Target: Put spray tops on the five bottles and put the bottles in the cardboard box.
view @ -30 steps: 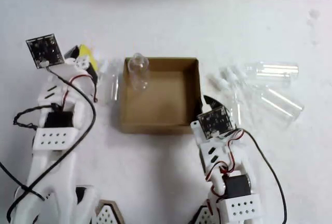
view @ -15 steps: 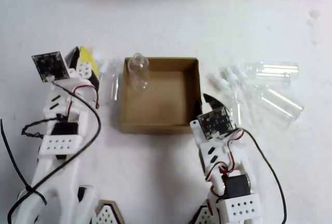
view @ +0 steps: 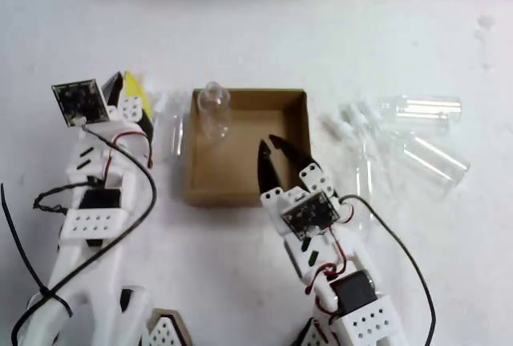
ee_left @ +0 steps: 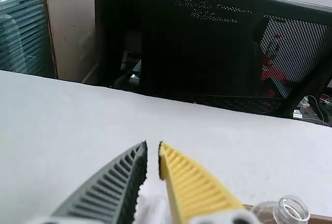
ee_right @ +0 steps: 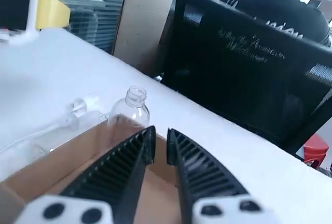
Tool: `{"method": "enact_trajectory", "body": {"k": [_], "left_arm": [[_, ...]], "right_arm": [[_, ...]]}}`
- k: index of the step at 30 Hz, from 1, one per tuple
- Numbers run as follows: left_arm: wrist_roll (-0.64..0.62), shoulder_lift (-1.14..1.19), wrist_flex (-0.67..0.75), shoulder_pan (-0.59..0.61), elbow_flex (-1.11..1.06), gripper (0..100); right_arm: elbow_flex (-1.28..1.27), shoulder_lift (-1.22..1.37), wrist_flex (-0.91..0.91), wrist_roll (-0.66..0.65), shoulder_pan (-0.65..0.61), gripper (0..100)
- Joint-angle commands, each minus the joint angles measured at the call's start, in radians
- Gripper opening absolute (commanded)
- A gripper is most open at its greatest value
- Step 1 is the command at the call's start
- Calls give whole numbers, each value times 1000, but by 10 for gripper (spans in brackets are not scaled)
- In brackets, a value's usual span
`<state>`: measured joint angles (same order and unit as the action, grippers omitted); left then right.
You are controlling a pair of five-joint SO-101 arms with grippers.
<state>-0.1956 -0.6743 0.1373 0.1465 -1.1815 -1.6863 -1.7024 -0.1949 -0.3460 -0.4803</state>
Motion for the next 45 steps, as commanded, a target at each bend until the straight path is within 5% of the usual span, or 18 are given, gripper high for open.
{"method": "enact_trajectory", "body": {"k": [1, 8, 17, 22, 45], "left_arm": [[20, -1, 35, -4, 8, 50], [21, -4, 37, 31, 9, 50], [21, 4, 37, 8, 9, 53], [123, 4, 37, -10, 9, 50], [120, 5, 37, -13, 8, 50]], "right_arm": [[-11, 5, 8, -5, -15, 27], [-9, -4, -125, -11, -91, 27], [-9, -1, -131, -8, -68, 29], [-9, -2, -128, -12, -67, 31], [-9, -4, -131, -15, -58, 31]]}}
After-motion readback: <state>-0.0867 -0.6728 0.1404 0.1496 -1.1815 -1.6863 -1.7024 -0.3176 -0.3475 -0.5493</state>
